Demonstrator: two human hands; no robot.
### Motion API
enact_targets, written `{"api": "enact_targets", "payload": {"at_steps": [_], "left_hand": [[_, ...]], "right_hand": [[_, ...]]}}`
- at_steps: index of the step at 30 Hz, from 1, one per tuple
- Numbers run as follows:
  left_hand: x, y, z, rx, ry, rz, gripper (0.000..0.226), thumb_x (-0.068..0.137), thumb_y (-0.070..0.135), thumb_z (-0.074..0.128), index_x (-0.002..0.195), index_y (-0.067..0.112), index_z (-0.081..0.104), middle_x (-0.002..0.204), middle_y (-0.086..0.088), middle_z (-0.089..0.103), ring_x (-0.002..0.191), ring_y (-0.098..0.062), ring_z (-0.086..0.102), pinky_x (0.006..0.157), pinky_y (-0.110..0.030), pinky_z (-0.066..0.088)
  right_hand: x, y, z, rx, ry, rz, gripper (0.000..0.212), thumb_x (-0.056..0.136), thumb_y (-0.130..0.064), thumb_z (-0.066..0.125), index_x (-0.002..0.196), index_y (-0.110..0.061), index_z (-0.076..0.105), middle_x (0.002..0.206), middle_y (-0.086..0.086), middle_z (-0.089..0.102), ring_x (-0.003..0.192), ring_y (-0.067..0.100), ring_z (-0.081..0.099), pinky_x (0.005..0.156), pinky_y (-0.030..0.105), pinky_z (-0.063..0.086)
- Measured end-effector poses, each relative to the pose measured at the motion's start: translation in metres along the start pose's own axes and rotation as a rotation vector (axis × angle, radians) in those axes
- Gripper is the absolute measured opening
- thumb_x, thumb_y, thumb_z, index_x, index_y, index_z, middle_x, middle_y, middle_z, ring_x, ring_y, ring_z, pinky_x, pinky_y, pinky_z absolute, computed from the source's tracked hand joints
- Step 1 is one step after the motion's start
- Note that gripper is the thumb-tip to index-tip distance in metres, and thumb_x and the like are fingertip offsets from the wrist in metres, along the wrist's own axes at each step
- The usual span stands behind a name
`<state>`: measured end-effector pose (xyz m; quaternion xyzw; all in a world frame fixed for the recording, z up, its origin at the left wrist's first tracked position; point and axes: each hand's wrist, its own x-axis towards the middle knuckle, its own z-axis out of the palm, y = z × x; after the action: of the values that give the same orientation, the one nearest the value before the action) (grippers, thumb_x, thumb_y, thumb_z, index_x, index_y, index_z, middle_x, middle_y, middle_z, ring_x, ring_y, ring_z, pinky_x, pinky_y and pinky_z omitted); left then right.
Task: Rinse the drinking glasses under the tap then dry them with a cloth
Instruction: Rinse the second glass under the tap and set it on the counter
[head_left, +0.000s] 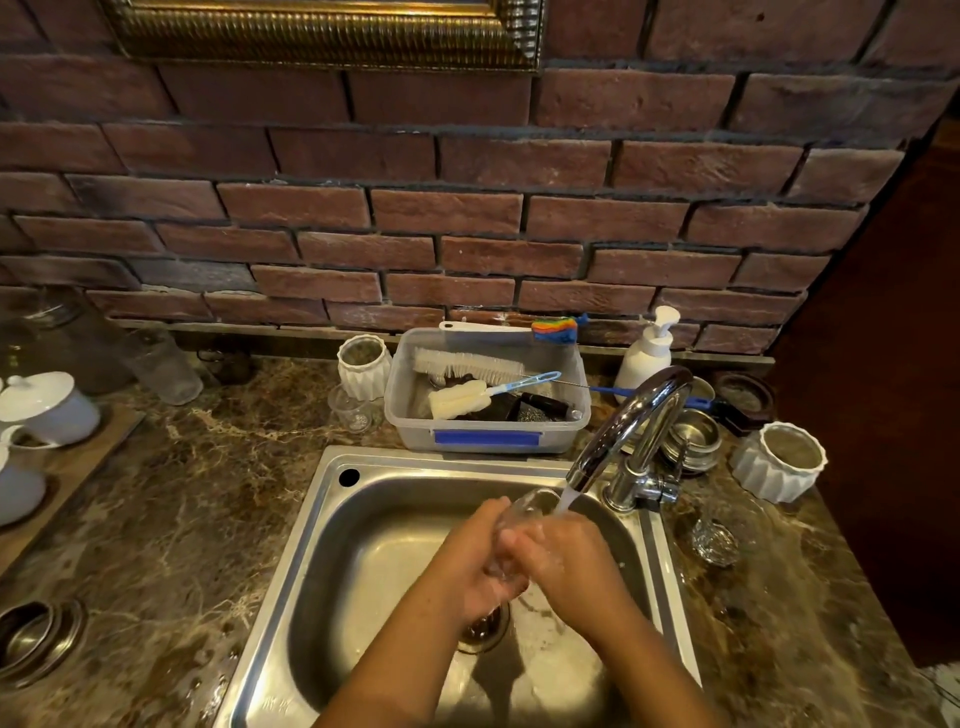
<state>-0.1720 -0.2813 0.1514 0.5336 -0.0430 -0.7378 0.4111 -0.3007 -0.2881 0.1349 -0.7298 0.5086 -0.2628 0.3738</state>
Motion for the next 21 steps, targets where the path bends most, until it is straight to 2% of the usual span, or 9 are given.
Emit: {"api": "enact_targets", "payload": {"at_steps": [3,6,8,10,12,15,17,19,21], "left_hand": [[-0.001,0.004,-0.009,-0.124,-0.151,-0.081,0.017,0.085,0.021,0.070,0.084,0.004,0.068,0.065,-0.008,0.061,0.050,-0.016,0.058,0.047,-0.025,0.053],[0.006,-0.003,-0.008,-0.026,-0.079,0.040,0.021,0.090,0.029,0.064,0.088,0.008,0.069,0.073,-0.009,0.067,0.071,-0.020,0.064,0.063,-0.032,0.055],[0.012,-0.005,-0.003,0.060,0.051,0.168,0.027,0.099,0.030,0.053,0.090,0.010,0.068,0.075,-0.009,0.070,0.077,-0.020,0.065,0.067,-0.034,0.055],[0.013,-0.003,0.003,0.262,0.145,0.359,0.027,0.104,0.028,0.047,0.089,0.012,0.063,0.077,-0.008,0.066,0.066,-0.015,0.063,0.057,-0.029,0.053],[0.012,0.000,0.003,0.584,0.202,0.624,0.022,0.104,0.026,0.048,0.089,0.016,0.062,0.085,-0.004,0.066,0.068,-0.010,0.064,0.054,-0.023,0.053],[0.011,0.001,-0.005,1.161,0.178,0.968,0.012,0.099,0.030,0.054,0.097,0.022,0.062,0.097,0.008,0.061,0.085,-0.004,0.058,0.068,-0.015,0.046],[0.011,0.001,-0.011,1.355,0.084,1.055,0.014,0.099,0.032,0.054,0.105,0.023,0.062,0.102,0.011,0.058,0.089,-0.001,0.054,0.072,-0.012,0.041],[0.012,-0.001,-0.015,1.260,0.046,1.038,0.012,0.099,0.031,0.053,0.102,0.024,0.063,0.101,0.011,0.060,0.090,-0.003,0.057,0.075,-0.014,0.046],[0.012,-0.006,-0.012,1.008,0.056,0.942,0.012,0.101,0.027,0.053,0.097,0.023,0.063,0.095,0.006,0.065,0.087,-0.008,0.065,0.076,-0.027,0.059]], "right_hand": [[0.000,0.005,-0.005,-0.285,-0.121,-0.185,0.037,0.091,-0.061,0.043,0.094,-0.036,0.070,0.087,-0.016,0.069,0.091,0.008,0.060,0.084,0.031,0.048],[-0.002,-0.002,0.001,-0.221,-0.025,-0.145,0.043,0.089,-0.060,0.041,0.088,-0.031,0.072,0.083,-0.013,0.071,0.085,0.005,0.061,0.084,0.030,0.049],[-0.001,-0.007,0.006,-0.005,0.071,-0.038,0.038,0.091,-0.051,0.050,0.080,-0.024,0.074,0.074,-0.006,0.073,0.075,0.007,0.067,0.075,0.032,0.057],[0.002,-0.012,0.009,0.289,0.153,0.128,0.030,0.096,-0.034,0.057,0.079,-0.017,0.075,0.072,0.003,0.075,0.071,0.012,0.072,0.070,0.031,0.060],[0.005,-0.018,0.010,0.610,0.189,0.362,0.028,0.099,-0.028,0.055,0.088,-0.012,0.076,0.080,0.008,0.078,0.080,0.020,0.075,0.079,0.035,0.059],[0.005,-0.012,0.008,1.133,0.143,0.712,0.036,0.096,-0.040,0.057,0.108,-0.009,0.072,0.104,0.016,0.076,0.103,0.033,0.070,0.100,0.056,0.050],[0.001,-0.005,0.007,1.259,0.091,0.769,0.044,0.092,-0.042,0.059,0.116,-0.006,0.069,0.113,0.019,0.073,0.108,0.034,0.066,0.101,0.058,0.047],[0.000,-0.002,0.007,1.197,0.086,0.734,0.043,0.091,-0.038,0.061,0.115,-0.004,0.069,0.108,0.020,0.073,0.103,0.034,0.068,0.094,0.054,0.051],[0.001,-0.005,0.005,0.976,0.131,0.639,0.041,0.089,-0.042,0.062,0.108,-0.007,0.071,0.101,0.018,0.076,0.100,0.034,0.071,0.093,0.056,0.054]]}}
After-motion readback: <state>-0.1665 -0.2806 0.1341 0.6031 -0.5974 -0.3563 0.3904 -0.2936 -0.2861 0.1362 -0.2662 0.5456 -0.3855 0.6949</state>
